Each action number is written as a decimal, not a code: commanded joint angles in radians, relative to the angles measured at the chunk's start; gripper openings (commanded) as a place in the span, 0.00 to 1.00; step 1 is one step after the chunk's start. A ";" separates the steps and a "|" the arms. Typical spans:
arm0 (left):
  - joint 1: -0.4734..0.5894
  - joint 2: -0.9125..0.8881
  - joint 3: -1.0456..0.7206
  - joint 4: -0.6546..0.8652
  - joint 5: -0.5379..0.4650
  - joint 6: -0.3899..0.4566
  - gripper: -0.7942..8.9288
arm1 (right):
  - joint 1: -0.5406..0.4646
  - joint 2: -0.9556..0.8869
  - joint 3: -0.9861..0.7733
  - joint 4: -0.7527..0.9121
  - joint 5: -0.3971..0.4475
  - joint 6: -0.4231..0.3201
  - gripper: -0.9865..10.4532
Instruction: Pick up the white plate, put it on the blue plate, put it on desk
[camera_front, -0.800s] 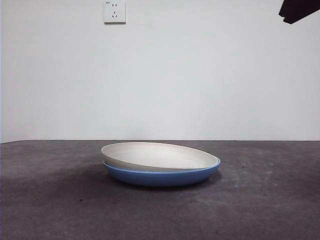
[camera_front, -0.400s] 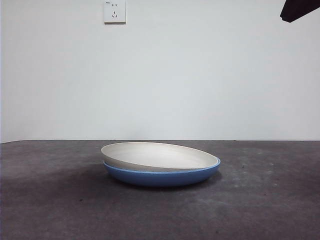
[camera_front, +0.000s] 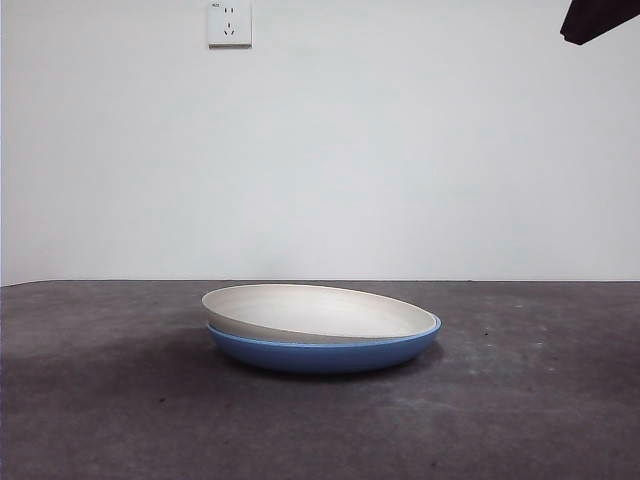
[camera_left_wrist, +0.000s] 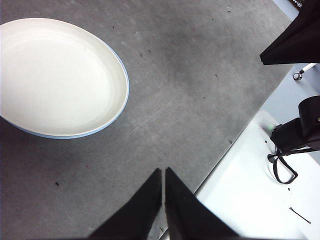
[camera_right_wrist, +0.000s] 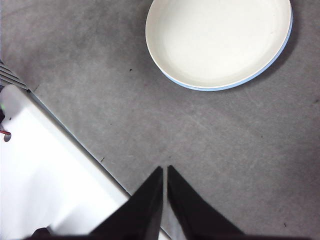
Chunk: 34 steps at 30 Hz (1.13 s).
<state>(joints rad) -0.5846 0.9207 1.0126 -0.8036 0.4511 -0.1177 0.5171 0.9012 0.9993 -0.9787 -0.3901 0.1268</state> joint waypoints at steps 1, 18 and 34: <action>0.002 -0.012 0.010 0.013 0.006 0.005 0.09 | 0.007 0.005 0.018 0.006 -0.002 -0.011 0.09; 0.454 -0.454 -0.246 0.690 -0.343 0.198 0.09 | 0.007 0.005 0.018 0.006 -0.002 -0.011 0.09; 0.585 -0.822 -0.803 0.738 -0.457 0.245 0.09 | 0.007 0.005 0.018 0.006 -0.002 -0.011 0.09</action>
<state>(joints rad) -0.0017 0.1070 0.2249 -0.0784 -0.0029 0.1295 0.5171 0.9012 0.9993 -0.9787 -0.3904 0.1272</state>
